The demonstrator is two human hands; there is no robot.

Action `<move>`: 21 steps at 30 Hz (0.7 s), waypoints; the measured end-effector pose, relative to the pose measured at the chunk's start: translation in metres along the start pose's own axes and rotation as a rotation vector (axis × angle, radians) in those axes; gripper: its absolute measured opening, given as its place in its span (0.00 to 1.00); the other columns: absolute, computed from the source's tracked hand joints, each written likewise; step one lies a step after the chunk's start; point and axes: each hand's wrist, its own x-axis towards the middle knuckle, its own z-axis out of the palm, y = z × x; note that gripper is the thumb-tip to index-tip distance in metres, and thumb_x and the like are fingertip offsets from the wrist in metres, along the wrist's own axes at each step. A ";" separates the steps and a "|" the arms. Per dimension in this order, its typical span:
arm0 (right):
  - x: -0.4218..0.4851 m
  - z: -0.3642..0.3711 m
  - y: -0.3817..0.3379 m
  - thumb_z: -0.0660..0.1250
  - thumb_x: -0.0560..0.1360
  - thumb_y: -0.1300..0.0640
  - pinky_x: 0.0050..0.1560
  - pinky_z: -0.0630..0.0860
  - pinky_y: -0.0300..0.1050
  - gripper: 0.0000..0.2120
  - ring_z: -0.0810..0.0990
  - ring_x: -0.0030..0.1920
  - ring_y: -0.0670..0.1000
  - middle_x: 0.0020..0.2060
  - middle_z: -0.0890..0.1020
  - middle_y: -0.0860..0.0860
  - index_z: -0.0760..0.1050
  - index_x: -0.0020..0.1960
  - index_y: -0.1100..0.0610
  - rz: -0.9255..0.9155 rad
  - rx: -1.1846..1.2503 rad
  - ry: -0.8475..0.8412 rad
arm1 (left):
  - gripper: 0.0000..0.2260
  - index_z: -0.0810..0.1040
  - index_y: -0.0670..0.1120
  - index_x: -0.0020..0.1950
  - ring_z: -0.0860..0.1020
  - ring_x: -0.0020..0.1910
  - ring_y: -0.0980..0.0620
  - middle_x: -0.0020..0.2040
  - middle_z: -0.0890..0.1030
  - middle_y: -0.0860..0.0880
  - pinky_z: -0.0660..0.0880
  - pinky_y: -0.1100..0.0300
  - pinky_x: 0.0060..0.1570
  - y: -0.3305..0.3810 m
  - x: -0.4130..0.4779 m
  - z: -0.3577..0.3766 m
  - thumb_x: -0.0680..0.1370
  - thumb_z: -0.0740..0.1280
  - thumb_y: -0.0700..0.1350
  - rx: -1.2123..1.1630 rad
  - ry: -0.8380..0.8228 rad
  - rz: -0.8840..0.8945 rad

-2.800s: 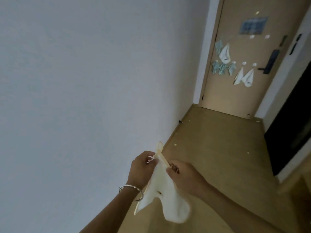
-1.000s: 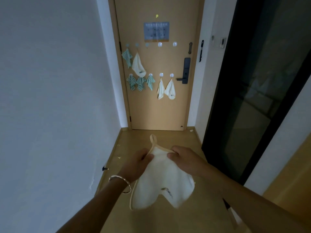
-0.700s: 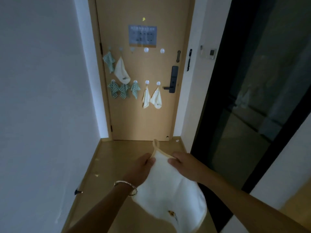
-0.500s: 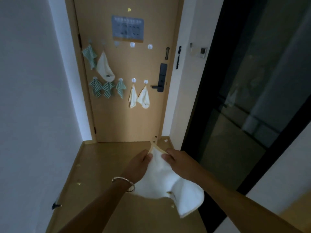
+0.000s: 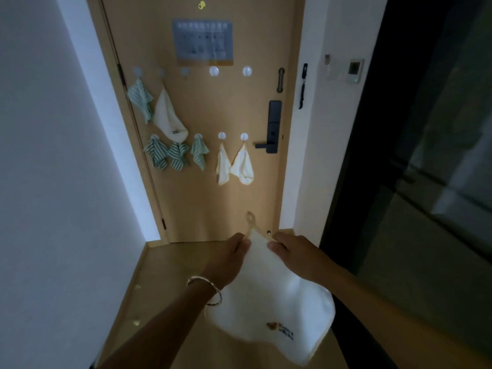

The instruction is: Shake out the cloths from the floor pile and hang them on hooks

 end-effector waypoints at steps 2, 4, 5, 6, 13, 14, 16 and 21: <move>0.042 -0.015 0.010 0.56 0.82 0.48 0.34 0.65 0.41 0.15 0.72 0.33 0.46 0.31 0.73 0.49 0.68 0.40 0.55 -0.054 0.006 -0.032 | 0.14 0.73 0.43 0.48 0.75 0.39 0.49 0.42 0.78 0.46 0.72 0.56 0.42 0.000 0.038 -0.007 0.82 0.55 0.51 0.047 0.035 -0.028; 0.078 -0.032 0.015 0.56 0.82 0.48 0.38 0.67 0.45 0.16 0.73 0.35 0.49 0.32 0.74 0.51 0.65 0.37 0.53 -0.091 -0.002 -0.059 | 0.13 0.73 0.46 0.47 0.74 0.40 0.51 0.41 0.77 0.50 0.71 0.57 0.42 0.000 0.070 -0.014 0.82 0.55 0.51 0.099 0.059 -0.042; 0.095 -0.041 0.016 0.56 0.82 0.48 0.40 0.69 0.46 0.16 0.74 0.36 0.50 0.34 0.75 0.53 0.66 0.38 0.54 -0.115 -0.009 -0.067 | 0.12 0.73 0.47 0.46 0.75 0.40 0.52 0.41 0.77 0.52 0.70 0.59 0.42 0.001 0.085 -0.018 0.82 0.55 0.52 0.107 0.071 -0.039; 0.113 -0.050 0.017 0.56 0.82 0.47 0.42 0.70 0.47 0.16 0.76 0.38 0.51 0.36 0.77 0.54 0.67 0.39 0.54 -0.140 -0.017 -0.080 | 0.11 0.73 0.48 0.47 0.75 0.41 0.52 0.42 0.77 0.52 0.70 0.61 0.40 0.005 0.099 -0.021 0.82 0.55 0.51 0.111 0.086 -0.034; 0.208 -0.057 0.026 0.57 0.81 0.47 0.38 0.65 0.45 0.16 0.71 0.34 0.46 0.32 0.72 0.48 0.63 0.36 0.49 -0.218 -0.036 -0.143 | 0.12 0.74 0.44 0.49 0.75 0.42 0.51 0.44 0.78 0.48 0.68 0.59 0.40 -0.009 0.171 -0.045 0.82 0.56 0.50 0.154 0.167 -0.082; 0.222 -0.056 0.026 0.57 0.81 0.47 0.38 0.65 0.45 0.17 0.70 0.33 0.46 0.32 0.72 0.47 0.63 0.35 0.49 -0.223 -0.039 -0.150 | 0.12 0.74 0.44 0.49 0.75 0.40 0.53 0.43 0.78 0.49 0.69 0.62 0.39 -0.011 0.181 -0.050 0.82 0.56 0.51 0.157 0.171 -0.096; 0.250 -0.055 0.022 0.57 0.81 0.48 0.38 0.65 0.45 0.17 0.69 0.33 0.45 0.31 0.71 0.48 0.62 0.35 0.50 -0.234 -0.031 -0.155 | 0.13 0.74 0.44 0.49 0.75 0.40 0.54 0.43 0.78 0.49 0.69 0.66 0.39 -0.018 0.204 -0.061 0.82 0.56 0.51 0.162 0.183 -0.101; 0.319 -0.054 0.020 0.57 0.81 0.48 0.37 0.66 0.40 0.17 0.70 0.33 0.42 0.31 0.71 0.45 0.63 0.34 0.46 -0.261 -0.052 -0.126 | 0.14 0.74 0.42 0.50 0.76 0.42 0.49 0.45 0.79 0.43 0.70 0.60 0.41 -0.036 0.273 -0.085 0.82 0.55 0.50 0.158 0.202 -0.069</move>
